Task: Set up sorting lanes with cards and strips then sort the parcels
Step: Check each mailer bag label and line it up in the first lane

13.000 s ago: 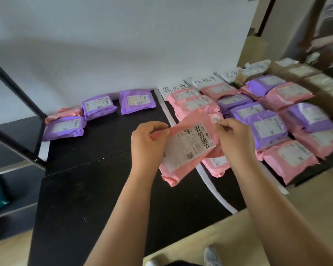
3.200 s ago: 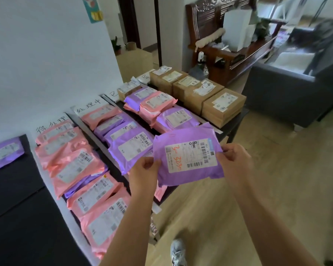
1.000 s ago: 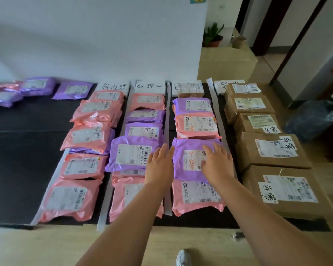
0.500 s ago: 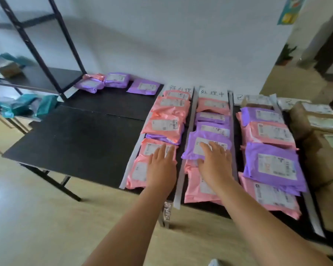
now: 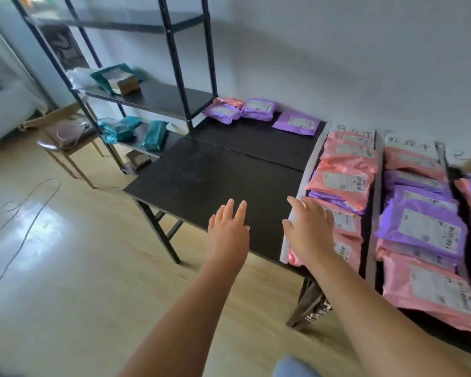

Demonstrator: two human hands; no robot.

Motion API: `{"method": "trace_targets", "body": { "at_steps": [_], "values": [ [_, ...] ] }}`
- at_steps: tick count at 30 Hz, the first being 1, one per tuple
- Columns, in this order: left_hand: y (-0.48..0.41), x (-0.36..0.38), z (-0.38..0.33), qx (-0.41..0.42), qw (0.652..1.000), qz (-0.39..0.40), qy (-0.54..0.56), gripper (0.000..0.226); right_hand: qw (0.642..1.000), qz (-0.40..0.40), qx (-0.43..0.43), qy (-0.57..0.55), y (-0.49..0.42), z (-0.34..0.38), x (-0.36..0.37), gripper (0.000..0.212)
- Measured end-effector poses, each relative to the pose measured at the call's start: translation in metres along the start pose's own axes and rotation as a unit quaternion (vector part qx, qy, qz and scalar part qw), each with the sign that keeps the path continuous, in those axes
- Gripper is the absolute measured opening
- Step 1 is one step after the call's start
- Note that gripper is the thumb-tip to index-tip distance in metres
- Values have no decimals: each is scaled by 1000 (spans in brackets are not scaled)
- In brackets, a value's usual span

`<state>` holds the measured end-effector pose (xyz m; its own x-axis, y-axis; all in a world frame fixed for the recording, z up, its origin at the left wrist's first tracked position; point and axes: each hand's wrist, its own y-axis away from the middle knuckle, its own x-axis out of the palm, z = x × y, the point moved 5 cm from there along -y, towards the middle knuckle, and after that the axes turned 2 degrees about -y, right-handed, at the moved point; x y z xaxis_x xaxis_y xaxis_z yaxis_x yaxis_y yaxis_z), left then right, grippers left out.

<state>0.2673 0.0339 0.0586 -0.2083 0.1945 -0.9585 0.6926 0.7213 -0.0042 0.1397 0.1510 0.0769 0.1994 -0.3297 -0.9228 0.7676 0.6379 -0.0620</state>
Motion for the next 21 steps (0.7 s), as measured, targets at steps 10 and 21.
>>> {"method": "trace_targets", "body": {
  "at_steps": [10,21],
  "values": [
    [-108,-18,92,-46,998,14,42,57,996,-18,-49,-70,-112,74,47,48],
    [-263,-43,159,-59,997,-2,52,55,993,12,-55,-102,-266,159,105,45]
  ]
}}
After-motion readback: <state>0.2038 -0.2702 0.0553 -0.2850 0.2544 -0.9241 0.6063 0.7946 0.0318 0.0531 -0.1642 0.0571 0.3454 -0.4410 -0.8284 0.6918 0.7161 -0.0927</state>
